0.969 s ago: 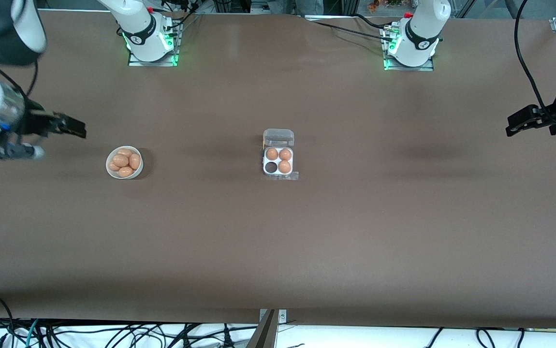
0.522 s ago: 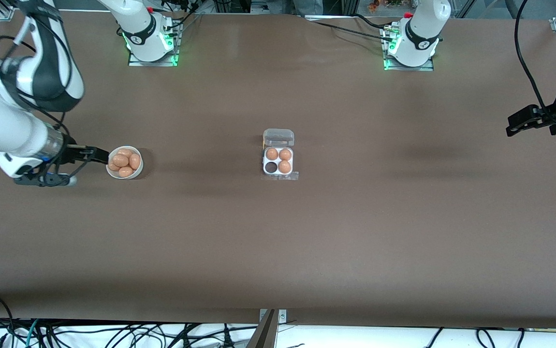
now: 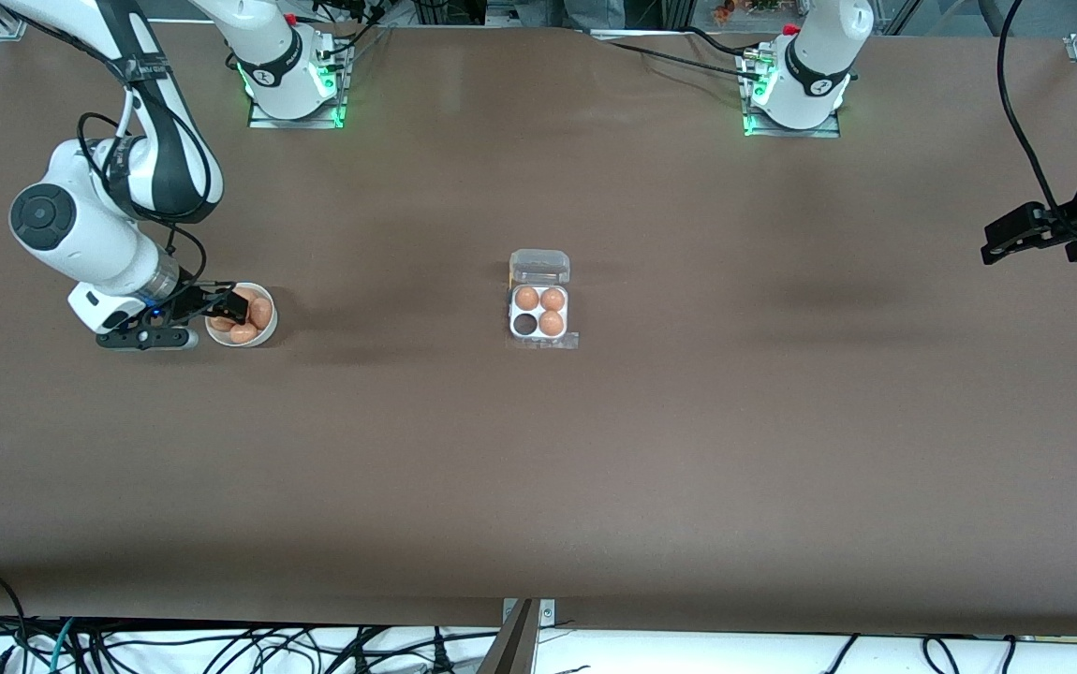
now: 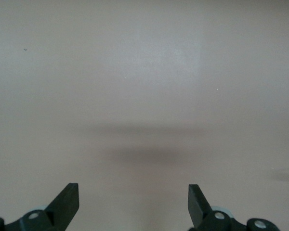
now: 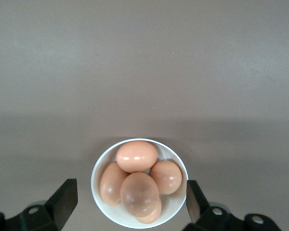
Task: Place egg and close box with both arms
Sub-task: 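Lower the right gripper and grasp one brown egg from the bowl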
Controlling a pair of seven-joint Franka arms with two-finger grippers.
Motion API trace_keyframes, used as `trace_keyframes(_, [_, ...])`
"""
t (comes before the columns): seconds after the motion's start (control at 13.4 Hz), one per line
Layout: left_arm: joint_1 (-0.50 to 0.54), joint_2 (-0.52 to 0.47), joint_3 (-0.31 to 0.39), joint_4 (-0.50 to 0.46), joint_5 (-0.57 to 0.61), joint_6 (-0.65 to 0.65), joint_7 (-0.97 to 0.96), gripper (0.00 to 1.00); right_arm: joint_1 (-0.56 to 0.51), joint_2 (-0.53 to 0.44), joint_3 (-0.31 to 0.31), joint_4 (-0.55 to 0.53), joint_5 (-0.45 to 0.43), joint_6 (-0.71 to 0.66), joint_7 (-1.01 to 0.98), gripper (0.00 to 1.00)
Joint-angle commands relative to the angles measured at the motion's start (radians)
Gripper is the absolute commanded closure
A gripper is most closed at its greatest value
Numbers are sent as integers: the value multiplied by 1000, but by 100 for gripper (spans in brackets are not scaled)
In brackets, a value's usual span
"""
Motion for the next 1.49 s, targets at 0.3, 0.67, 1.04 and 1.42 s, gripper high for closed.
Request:
trace_keyframes(0.3, [-1, -9, -11, 7, 25, -6, 6, 0, -10, 12, -3, -41, 35, 25, -27, 0])
trace_keyframes(0.67, [1, -6, -9, 8, 25, -6, 7, 0, -10, 53, -3, -37, 49, 41, -27, 0])
trace_keyframes(1.04, [1, 1, -9, 8, 18, -5, 7, 0, -10, 72, -1, -35, 83, 48, -45, 0])
trace_keyframes(1.42, [1, 6, -9, 8, 19, -5, 15, 0, -9, 78, 0, -32, 83, 45, -56, 37])
